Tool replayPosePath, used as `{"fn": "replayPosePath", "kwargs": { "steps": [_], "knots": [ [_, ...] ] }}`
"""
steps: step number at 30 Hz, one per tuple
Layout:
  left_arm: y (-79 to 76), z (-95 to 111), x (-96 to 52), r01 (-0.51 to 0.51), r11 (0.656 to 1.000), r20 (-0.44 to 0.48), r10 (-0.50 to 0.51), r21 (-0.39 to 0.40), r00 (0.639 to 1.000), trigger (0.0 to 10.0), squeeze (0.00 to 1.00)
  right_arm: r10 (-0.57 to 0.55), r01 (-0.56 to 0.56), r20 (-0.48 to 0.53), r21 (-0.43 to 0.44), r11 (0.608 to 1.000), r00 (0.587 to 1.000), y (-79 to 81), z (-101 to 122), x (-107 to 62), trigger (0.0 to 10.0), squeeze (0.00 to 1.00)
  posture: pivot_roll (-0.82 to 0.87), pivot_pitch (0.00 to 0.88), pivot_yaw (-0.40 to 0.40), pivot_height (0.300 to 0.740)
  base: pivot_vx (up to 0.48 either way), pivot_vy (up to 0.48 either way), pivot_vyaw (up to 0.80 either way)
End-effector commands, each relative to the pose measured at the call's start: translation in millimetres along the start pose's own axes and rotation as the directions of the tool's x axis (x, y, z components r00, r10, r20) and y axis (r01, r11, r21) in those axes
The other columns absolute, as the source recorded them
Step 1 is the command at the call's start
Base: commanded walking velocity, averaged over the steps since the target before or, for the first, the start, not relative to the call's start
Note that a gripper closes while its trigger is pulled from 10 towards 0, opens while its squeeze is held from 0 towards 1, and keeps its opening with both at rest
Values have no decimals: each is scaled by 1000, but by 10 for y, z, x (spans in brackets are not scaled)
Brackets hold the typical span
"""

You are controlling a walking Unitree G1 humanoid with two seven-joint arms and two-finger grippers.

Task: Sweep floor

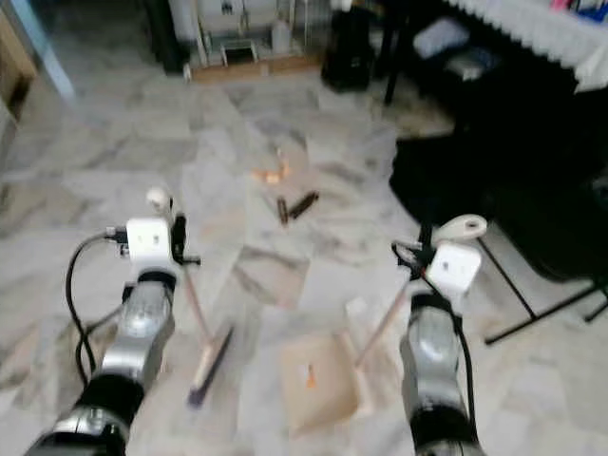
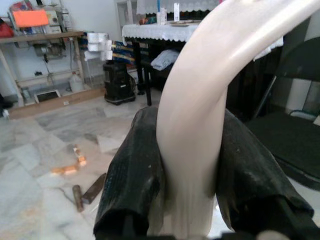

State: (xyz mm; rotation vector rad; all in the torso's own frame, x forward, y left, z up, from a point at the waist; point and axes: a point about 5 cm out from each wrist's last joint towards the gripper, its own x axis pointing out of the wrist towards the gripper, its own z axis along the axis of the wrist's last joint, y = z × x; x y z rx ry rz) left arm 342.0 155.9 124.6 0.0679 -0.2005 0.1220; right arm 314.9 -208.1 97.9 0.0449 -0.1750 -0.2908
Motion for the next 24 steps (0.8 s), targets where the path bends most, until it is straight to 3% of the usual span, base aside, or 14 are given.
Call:
{"fn": "replayPosePath", "kwargs": {
  "steps": [1, 4, 24],
  "knots": [
    [58, 59, 33, -11, 1000, 32, 11, 25, 999, 10000, 0, 15, -16, 48, 31, 999, 999, 84, 104, 50, 10000, 0, -49, 117, -18, 740, 386, 0, 0],
    [58, 57, 30, -13, 1000, 31, 12, 26, 999, 10000, 0, 21, -22, 45, 28, 999, 999, 86, 106, 56, 10000, 0, -49, 116, -19, 740, 386, 0, -173],
    [61, 64, 32, -17, 1000, 35, 16, 25, 999, 10000, 0, 25, -27, 53, 31, 999, 998, 105, 143, 87, 10000, 0, -51, 112, -20, 740, 386, 0, -800]
  ]
}}
